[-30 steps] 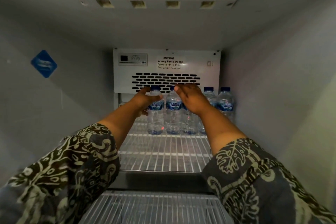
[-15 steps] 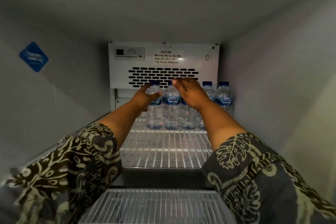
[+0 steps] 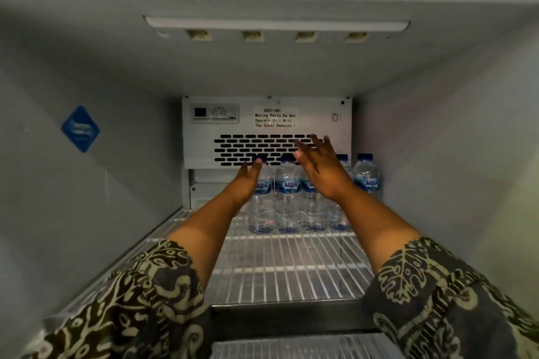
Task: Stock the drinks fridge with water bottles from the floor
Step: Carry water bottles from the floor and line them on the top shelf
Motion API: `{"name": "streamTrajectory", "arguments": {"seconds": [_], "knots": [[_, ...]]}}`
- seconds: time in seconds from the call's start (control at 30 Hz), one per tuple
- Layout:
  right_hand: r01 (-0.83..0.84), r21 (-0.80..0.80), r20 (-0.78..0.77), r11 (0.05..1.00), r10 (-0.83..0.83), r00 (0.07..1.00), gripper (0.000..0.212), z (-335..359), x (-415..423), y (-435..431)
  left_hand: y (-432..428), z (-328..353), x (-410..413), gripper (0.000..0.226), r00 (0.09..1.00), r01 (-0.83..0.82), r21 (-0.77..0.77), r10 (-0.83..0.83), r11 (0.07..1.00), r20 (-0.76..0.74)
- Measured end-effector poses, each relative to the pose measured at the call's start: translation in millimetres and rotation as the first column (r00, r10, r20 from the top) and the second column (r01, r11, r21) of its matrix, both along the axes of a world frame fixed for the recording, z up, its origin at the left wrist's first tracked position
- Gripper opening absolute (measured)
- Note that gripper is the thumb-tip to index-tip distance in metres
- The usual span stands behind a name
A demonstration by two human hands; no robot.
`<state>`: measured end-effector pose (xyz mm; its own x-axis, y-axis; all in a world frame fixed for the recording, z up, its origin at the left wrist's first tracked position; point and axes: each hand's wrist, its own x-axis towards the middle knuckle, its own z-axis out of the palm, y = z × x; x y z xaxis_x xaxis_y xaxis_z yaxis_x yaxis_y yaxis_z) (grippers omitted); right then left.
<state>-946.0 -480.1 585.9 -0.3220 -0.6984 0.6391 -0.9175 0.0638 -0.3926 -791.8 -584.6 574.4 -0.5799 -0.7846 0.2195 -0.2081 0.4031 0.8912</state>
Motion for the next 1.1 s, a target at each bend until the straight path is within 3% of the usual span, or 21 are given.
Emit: {"name": "streamTrajectory", "arguments": {"seconds": [0.17, 0.33, 0.4, 0.6, 0.73, 0.87, 1.0, 1.1], "knots": [[0.083, 0.002, -0.048, 0.997, -0.082, 0.995, 0.056, 1, 22, 19, 14, -8, 32, 0.064, 0.985, 0.024, -0.315, 0.032, 0.949, 0.170], [0.018, 0.047, 0.007, 0.999, -0.019, 1.000, 0.060, -15, 66, 59, 41, -16, 88, 0.062, 0.894, 0.044, -0.567, 0.221, 0.822, 0.390], [0.001, 0.058, 0.025, 0.998, -0.002, 1.000, 0.059, -26, 88, 76, 58, -18, 110, 0.060, 0.885, 0.008, -0.598, 0.273, 0.802, 0.377], [-0.191, -0.139, -0.103, 0.972, 0.177, 0.979, 0.054, -84, 152, 137, 147, -63, 172, 0.055, 0.894, -0.118, -0.699, 0.382, 0.705, 0.235], [-0.321, -0.082, -0.155, 0.943, 0.307, 0.939, 0.053, -125, 191, 171, 218, -121, 218, 0.056, 0.886, -0.201, -0.625, 0.412, 0.754, 0.213], [-0.477, 0.016, -0.161, 0.879, 0.473, 0.866, 0.060, -181, 234, 194, 289, -193, 277, 0.055, 0.821, -0.270, -0.497, 0.467, 0.825, 0.328], [-0.646, 0.136, -0.058, 0.751, 0.657, 0.752, 0.059, -251, 299, 217, 357, -251, 351, 0.054, 0.718, -0.408, -0.369, 0.543, 0.835, 0.435], [-0.737, 0.211, -0.002, 0.642, 0.755, 0.656, 0.058, -302, 350, 239, 406, -284, 402, 0.054, 0.649, -0.554, -0.262, 0.607, 0.790, 0.458]]}}
